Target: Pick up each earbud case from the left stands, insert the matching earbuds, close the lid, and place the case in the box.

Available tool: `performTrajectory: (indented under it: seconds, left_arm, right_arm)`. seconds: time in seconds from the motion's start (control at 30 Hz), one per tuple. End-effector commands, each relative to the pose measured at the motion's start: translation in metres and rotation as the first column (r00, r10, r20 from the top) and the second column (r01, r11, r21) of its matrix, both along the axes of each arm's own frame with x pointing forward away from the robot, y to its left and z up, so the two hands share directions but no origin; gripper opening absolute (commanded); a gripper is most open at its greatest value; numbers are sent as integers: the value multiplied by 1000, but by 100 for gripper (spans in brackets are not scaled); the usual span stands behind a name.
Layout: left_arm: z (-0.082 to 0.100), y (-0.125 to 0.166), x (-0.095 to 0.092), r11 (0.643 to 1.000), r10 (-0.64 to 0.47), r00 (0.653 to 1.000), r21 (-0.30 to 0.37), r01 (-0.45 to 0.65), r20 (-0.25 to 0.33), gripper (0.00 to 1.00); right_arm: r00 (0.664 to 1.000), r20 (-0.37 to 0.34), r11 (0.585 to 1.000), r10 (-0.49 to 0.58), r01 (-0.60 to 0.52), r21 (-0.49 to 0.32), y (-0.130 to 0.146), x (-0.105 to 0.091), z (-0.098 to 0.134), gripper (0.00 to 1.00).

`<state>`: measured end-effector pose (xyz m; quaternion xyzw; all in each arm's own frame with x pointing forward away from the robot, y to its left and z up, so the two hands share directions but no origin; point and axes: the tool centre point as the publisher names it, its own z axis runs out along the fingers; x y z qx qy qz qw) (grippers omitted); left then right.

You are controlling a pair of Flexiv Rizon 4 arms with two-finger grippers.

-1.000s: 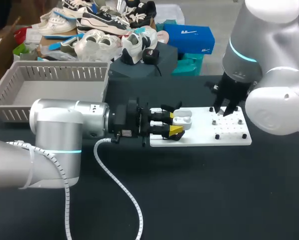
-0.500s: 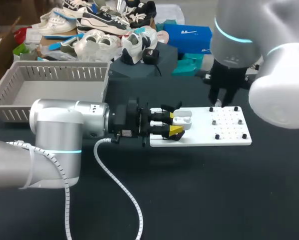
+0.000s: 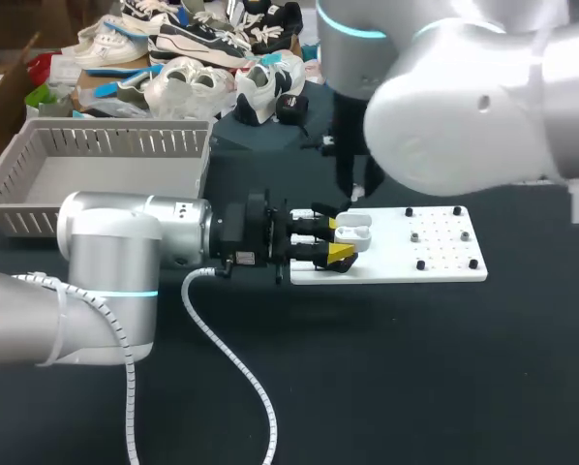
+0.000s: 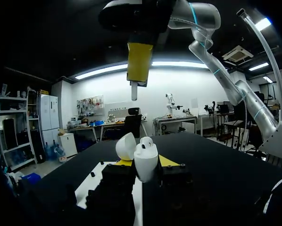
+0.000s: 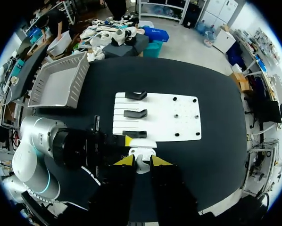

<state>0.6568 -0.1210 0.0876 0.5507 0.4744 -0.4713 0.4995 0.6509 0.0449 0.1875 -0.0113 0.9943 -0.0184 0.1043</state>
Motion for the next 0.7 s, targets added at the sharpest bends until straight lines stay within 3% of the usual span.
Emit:
performTrajectory:
  seconds: [0.03,0.43,0.7]
  left_arm:
    - [0,0,-1,1000,3,1000,0,-3,1,0]
    - [0,0,-1,1000,3,1000,0,-3,1,0]
    - [0,0,-1,1000,3,1000,0,-3,1,0]
  right_arm:
    - [999,-39,999,8,-9,-43,14,0,-5,0]
    - [998,-67,1000,-4,5,16,9,-21,-21,0]
    - [998,-60,1000,-13,15,25,8,-22,-22,0]
